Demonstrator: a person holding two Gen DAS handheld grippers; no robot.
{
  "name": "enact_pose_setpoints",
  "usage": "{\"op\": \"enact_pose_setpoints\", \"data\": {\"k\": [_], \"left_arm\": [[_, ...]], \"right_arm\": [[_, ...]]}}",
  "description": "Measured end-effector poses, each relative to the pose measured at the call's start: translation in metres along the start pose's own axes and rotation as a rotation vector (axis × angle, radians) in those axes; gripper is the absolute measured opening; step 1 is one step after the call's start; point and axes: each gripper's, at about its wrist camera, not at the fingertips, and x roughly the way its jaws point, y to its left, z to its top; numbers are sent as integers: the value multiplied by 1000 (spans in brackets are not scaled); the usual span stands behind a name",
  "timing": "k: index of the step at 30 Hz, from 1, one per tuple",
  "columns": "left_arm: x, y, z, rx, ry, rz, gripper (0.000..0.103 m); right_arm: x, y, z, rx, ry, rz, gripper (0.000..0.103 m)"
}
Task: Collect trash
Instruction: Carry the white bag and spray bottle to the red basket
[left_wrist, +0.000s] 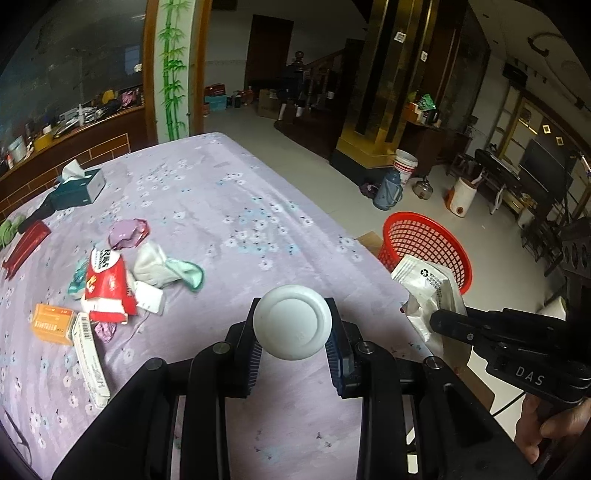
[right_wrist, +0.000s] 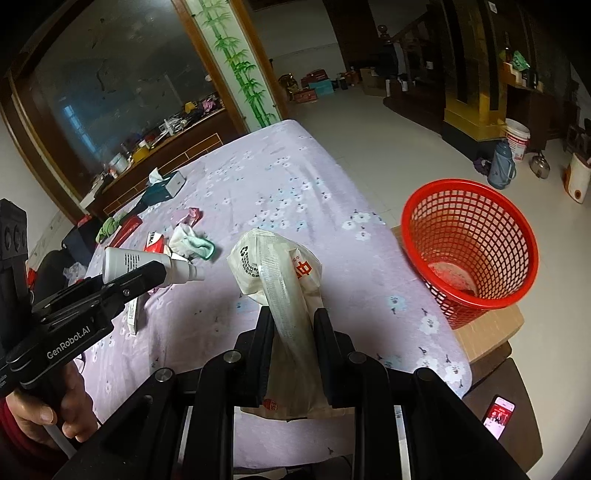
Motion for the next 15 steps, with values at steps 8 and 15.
{"op": "enact_pose_setpoints", "data": {"k": [8,15], "left_arm": [[10,-27,13,41,-2,-31,29],[26,-61,31,94,-2,-79,29]], "right_arm": [[-12,-25,7,43,-25,-23,24],[-25,-69,19,128,-54,-61,24]]}}
